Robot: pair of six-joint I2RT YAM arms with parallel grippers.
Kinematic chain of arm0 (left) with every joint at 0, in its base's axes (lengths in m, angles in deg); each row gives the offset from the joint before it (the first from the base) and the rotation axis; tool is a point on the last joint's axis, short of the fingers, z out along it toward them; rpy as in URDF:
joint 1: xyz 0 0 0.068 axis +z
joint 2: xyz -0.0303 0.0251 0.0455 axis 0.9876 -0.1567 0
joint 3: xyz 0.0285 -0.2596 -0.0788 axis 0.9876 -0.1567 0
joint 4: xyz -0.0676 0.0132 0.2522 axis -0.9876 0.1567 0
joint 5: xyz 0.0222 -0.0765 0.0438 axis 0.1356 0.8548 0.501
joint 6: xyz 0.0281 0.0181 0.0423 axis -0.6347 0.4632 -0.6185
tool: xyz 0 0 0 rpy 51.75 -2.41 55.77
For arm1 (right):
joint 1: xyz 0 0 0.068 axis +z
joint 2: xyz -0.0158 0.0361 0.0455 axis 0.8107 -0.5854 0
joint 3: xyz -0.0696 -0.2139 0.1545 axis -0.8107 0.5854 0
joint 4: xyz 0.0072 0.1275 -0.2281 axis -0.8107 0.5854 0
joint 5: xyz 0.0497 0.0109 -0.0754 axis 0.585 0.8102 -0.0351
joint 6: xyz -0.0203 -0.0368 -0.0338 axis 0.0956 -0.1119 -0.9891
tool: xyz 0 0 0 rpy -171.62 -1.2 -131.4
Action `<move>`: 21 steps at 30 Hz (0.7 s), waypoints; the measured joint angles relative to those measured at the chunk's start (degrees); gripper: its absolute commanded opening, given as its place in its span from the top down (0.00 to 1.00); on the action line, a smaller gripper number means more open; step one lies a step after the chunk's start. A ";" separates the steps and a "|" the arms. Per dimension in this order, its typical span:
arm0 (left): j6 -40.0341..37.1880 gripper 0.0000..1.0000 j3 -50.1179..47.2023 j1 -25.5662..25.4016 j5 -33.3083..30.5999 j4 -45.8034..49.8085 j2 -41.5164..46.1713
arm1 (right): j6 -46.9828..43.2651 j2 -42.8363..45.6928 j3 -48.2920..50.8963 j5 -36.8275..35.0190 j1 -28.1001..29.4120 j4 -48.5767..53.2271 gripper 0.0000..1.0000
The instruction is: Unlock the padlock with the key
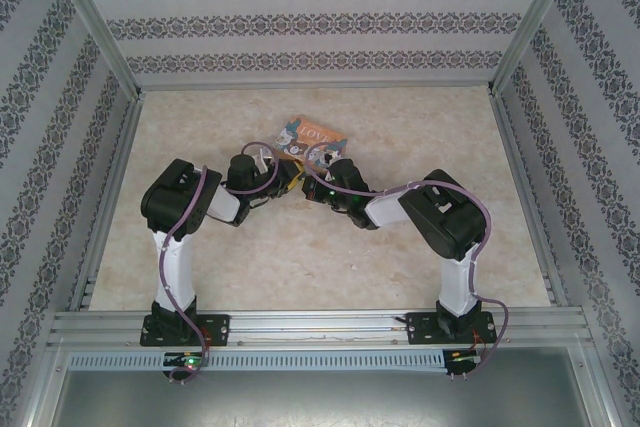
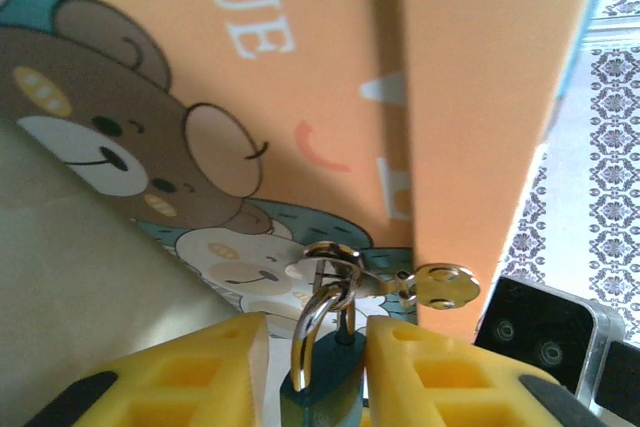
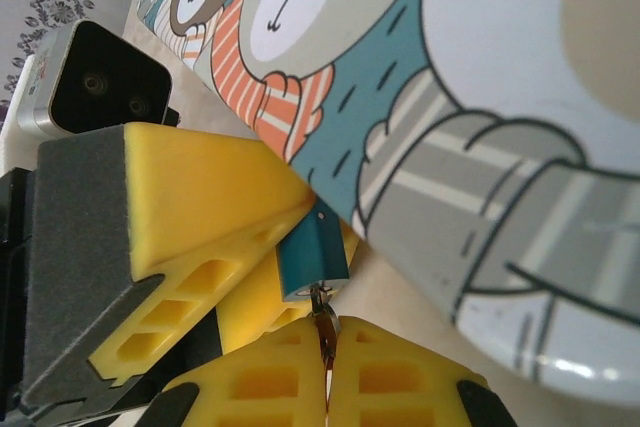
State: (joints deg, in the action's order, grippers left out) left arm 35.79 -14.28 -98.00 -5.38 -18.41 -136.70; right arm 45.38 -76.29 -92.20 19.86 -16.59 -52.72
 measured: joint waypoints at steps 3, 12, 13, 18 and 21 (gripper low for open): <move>0.02 0.75 0.11 -0.31 0.00 0.00 0.00 | 0.17 0.00 -0.02 0.11 -0.20 0.00 1.00; 0.20 0.91 0.17 -0.28 -0.24 0.31 0.11 | 0.28 0.42 0.02 0.46 -0.42 0.09 0.92; 0.20 0.91 0.17 -0.28 -0.20 0.33 0.22 | 0.26 0.57 0.13 0.46 -0.48 0.09 0.88; 0.57 0.94 0.17 -0.57 -0.42 1.25 1.33 | -1.05 3.21 1.95 -0.76 -0.87 -0.09 0.73; 0.66 0.97 0.17 -0.61 -0.68 3.91 1.97 | -3.17 7.91 4.79 -2.56 -1.49 -0.02 0.65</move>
State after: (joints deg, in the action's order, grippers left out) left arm 36.45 -14.11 -98.61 -6.06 -14.50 -134.74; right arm 42.21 -68.37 -87.42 17.31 -18.07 -52.74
